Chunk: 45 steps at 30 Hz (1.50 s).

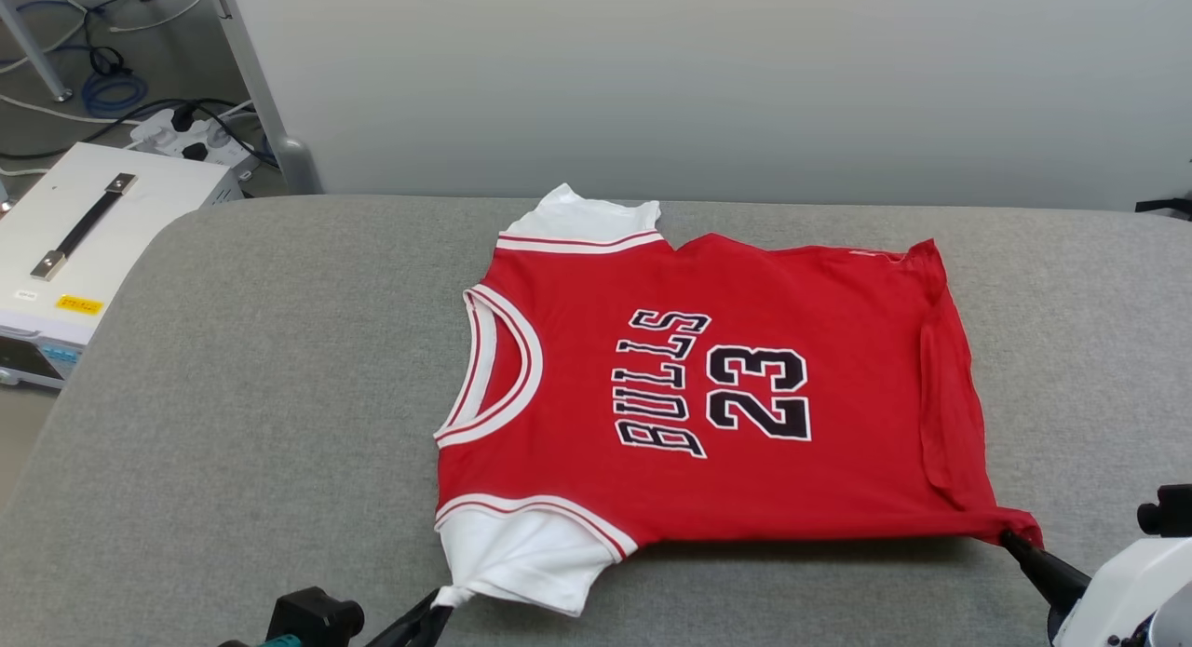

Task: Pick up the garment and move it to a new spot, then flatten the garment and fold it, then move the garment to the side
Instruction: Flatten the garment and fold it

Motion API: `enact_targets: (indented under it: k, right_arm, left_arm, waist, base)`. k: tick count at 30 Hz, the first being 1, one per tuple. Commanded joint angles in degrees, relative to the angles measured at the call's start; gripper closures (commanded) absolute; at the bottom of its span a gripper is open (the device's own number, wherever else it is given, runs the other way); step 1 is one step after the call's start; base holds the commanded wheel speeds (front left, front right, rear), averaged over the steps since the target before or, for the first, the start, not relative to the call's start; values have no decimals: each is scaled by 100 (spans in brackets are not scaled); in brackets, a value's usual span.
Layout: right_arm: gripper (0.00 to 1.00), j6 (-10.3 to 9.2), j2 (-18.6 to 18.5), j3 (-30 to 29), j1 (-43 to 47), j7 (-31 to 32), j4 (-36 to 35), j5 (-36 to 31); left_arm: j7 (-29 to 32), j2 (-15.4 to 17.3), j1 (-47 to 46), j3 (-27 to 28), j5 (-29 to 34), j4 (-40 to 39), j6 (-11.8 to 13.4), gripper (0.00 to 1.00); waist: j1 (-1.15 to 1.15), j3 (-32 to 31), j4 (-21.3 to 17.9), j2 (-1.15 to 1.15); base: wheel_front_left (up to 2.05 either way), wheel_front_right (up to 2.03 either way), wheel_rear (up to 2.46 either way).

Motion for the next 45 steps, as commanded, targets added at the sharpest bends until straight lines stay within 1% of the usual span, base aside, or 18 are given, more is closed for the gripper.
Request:
enact_targets:
  k: [1,5,6,9,13,18,24,28,35,43,44,45]
  right_arm:
    - [100,-45,-38,-107,122,74,-142,-53]
    - [100,-45,24,-456,283,284,-521,-185]
    - [100,-45,143,-741,254,451,-817,-347]
    - [100,-45,240,-957,102,678,-1057,-551]
    - [100,-45,448,-1239,-235,1054,-1297,-776]
    - [100,-45,661,-1403,-724,1476,-1405,-1193]
    - [100,-45,899,-1431,-1310,1813,-1163,-1653]
    - [100,-45,1013,-1418,-1615,1917,-935,-1872]
    - [100,-45,1142,-1331,-1991,1887,-522,-2072]
    - [100,-45,1261,-1283,-2318,1706,35,-2227]
    - [91,-45,1246,-1270,-2356,1632,85,-2285]
    - [0,-45,1242,-1255,-2392,1543,153,-2330]
  left_arm:
    - [23,80,105,-4,108,-119,76,100]
    - [-21,163,-31,61,257,-357,145,100]
    - [-71,144,-314,172,330,-451,165,100]
    - [-49,128,-670,289,367,-469,153,100]
    - [38,99,-1228,412,361,-333,28,100]
    - [282,36,-1949,461,308,76,-206,100]
    - [589,-66,-2713,328,355,728,-537,100]
    - [689,-170,-3130,221,402,1199,-684,100]
    - [577,-397,-3666,142,413,2030,-814,100]
    - [429,-753,-4126,-87,417,2923,-912,100]
    - [418,-796,-4162,-115,422,3033,-917,62]
    - [393,-857,-4203,-141,430,3175,-919,0]
  waist:
    - [1,17,14,0]
    - [1,122,32,0]
    - [1,284,24,0]
    - [1,474,-7,0]
    - [1,776,-64,0]
    - [1,1146,-172,0]
    - [1,1553,-286,0]
    - [1,1745,-332,0]
    - [1,1905,-373,0]
    - [1,2022,-360,0]
    - [1,2018,-355,0]
    - [1,2003,-348,0]
  base:
    - [0,0,0]
    - [0,0,0]
    - [0,0,0]
    - [0,0,0]
    - [0,0,0]
    - [0,0,0]
    - [0,0,0]
    - [0,0,0]
    - [0,0,0]
    - [0,0,0]
    - [0,0,0]
    - [0,0,0]
